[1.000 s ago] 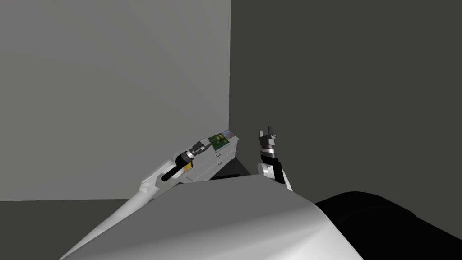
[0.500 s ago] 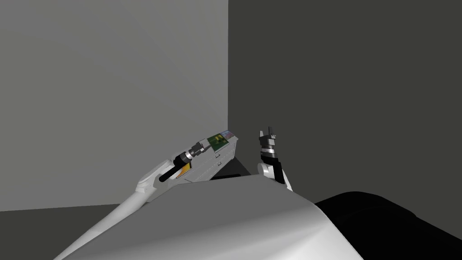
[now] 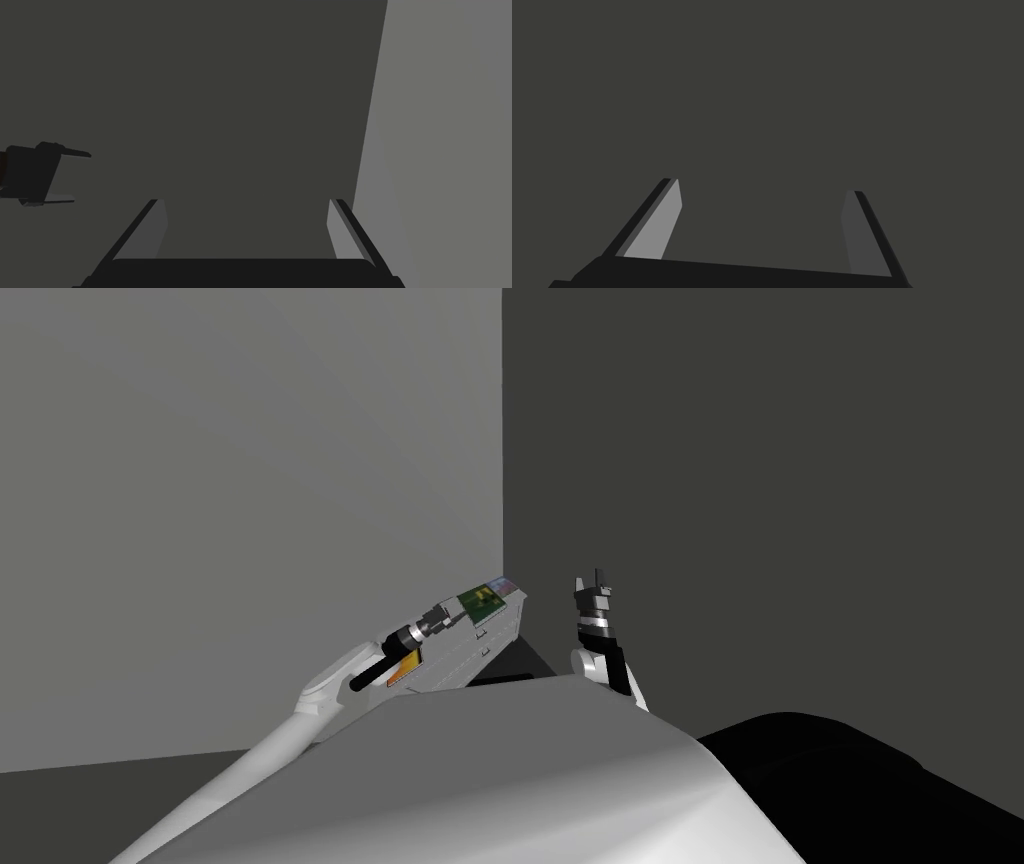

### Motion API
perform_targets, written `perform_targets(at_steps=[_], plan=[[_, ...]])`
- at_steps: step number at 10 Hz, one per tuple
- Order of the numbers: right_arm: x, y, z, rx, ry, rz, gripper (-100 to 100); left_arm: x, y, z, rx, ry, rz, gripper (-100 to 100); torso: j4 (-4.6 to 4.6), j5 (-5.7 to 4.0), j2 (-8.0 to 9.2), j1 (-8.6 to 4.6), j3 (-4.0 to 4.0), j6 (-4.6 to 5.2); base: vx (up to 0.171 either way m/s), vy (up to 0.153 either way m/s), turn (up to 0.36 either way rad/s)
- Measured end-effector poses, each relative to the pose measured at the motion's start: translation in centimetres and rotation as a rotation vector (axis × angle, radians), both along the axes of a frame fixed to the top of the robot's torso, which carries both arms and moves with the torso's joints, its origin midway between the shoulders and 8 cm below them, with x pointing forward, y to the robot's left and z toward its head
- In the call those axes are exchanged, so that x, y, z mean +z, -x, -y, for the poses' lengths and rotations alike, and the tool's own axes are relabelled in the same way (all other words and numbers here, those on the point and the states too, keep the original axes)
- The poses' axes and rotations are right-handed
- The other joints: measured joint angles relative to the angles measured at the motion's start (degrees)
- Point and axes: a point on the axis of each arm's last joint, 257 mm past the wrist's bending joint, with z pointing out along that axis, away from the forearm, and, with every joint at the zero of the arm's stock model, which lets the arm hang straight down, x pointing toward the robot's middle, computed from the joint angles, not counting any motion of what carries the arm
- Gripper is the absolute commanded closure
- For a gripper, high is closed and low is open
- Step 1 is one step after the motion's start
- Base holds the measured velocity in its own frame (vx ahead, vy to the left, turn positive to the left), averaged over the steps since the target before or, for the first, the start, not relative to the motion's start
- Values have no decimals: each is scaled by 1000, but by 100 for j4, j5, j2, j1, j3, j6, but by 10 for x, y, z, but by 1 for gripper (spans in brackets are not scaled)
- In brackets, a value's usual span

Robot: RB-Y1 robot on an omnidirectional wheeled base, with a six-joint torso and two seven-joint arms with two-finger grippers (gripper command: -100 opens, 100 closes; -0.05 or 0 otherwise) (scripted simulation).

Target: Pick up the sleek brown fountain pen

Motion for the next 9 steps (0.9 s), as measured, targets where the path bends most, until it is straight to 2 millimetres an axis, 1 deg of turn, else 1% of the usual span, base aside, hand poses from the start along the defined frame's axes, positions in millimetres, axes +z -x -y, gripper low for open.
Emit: perform_targets(at_steps=[2,6,7,8,9], plan=[[0,0,0,0,0,0,0,-5,0,-3,1,-25,4,-100,1,2,5,11,2,-1,-13,36,-5],[0,0,0,0,0,0,0,-5,0,-3,2,-27,4,-100,1,0,2,0,1,-1,3,-2,-19],[0,0,0,0,0,0,0,-5,0,-3,2,-27,4,-100,0,0,2,-1,1,0,0,22,-186],[0,0,0,0,0,0,0,-12,-1,-6,5,-59,5,-100,0,1,3,8,1,4,-51,64,-321],[0,0,0,0,0,0,0,-25,-2,-16,11,-114,7,-100,3,4,16,23,9,3,-56,62,-174]])
